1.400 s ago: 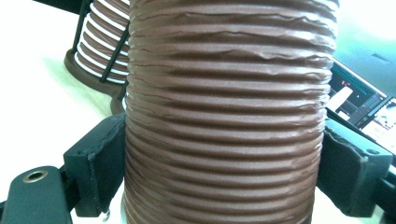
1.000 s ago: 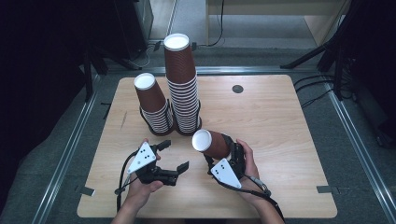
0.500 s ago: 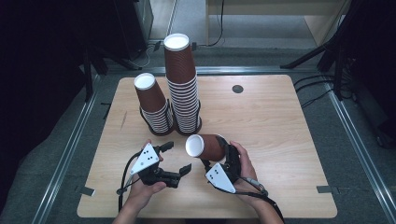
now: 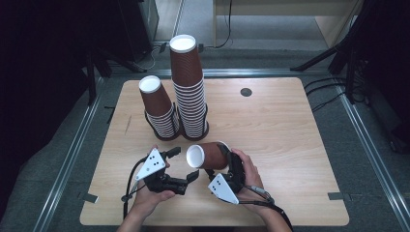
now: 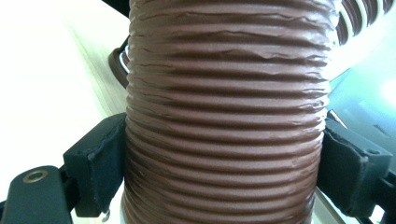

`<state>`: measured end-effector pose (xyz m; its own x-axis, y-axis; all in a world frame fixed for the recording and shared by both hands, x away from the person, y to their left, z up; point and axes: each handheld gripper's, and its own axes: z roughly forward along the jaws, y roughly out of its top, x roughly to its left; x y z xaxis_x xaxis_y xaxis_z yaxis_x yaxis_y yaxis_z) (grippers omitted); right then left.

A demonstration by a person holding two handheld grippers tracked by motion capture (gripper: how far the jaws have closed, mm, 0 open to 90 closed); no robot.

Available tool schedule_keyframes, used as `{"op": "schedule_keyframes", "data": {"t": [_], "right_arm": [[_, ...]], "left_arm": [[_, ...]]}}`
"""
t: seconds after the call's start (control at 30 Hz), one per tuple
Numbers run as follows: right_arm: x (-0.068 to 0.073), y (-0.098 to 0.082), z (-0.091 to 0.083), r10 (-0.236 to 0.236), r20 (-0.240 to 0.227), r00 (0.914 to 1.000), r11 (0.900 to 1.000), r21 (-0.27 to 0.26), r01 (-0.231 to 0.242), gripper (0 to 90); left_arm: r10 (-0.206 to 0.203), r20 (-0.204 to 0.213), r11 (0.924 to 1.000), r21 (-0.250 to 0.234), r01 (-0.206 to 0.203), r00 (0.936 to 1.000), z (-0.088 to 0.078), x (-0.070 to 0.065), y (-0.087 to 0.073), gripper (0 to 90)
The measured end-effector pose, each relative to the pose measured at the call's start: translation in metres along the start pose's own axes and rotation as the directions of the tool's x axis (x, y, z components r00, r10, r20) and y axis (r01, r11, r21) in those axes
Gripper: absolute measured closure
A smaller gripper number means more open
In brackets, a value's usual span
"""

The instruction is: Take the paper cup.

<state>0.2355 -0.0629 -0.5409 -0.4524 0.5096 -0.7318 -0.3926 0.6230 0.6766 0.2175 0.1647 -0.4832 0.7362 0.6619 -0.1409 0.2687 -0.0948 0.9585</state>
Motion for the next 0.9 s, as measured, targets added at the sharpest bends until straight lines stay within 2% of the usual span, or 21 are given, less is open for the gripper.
{"op": "schedule_keyframes", "data": {"t": [0.17,0.23,0.43,0.5,0.8,0.9], "right_arm": [[0.004,0.004,0.0,-0.033,-0.016,0.9993,0.999,-0.013,0.032,13.1],[0.004,0.005,0.0,-0.064,-0.007,0.9979,0.998,-0.025,0.064,13.1],[0.007,0.008,-0.001,-0.073,-0.01,0.9973,0.997,-0.027,0.073,13.1],[0.008,0.008,-0.001,-0.09,-0.007,0.9959,0.996,-0.022,0.089,13.1],[0.012,0.012,-0.002,-0.157,-0.007,0.9876,0.987,-0.03,0.157,13.1],[0.012,0.012,-0.002,-0.173,-0.002,0.9849,0.984,-0.029,0.173,13.1]], "left_arm": [[0.007,0.009,0.9999,0.014,-0.007,0.9999,0.003,-0.003,-0.001,2.1],[0.013,0.008,0.9998,0.013,-0.013,0.9999,0.003,-0.004,-0.001,2.1],[0.016,0.005,0.9998,0.007,-0.016,0.9999,0.002,-0.005,-0.002,7.7],[0.013,-0.002,0.9999,0.001,-0.013,0.9999,0.002,-0.006,-0.001,13.6],[0.01,0.009,0.9999,0.005,-0.01,0.9999,0.003,-0.007,-0.001,16.3],[0.007,0.009,1.0,0.004,-0.007,0.9999,0.002,-0.007,-0.001,21.1]]}}
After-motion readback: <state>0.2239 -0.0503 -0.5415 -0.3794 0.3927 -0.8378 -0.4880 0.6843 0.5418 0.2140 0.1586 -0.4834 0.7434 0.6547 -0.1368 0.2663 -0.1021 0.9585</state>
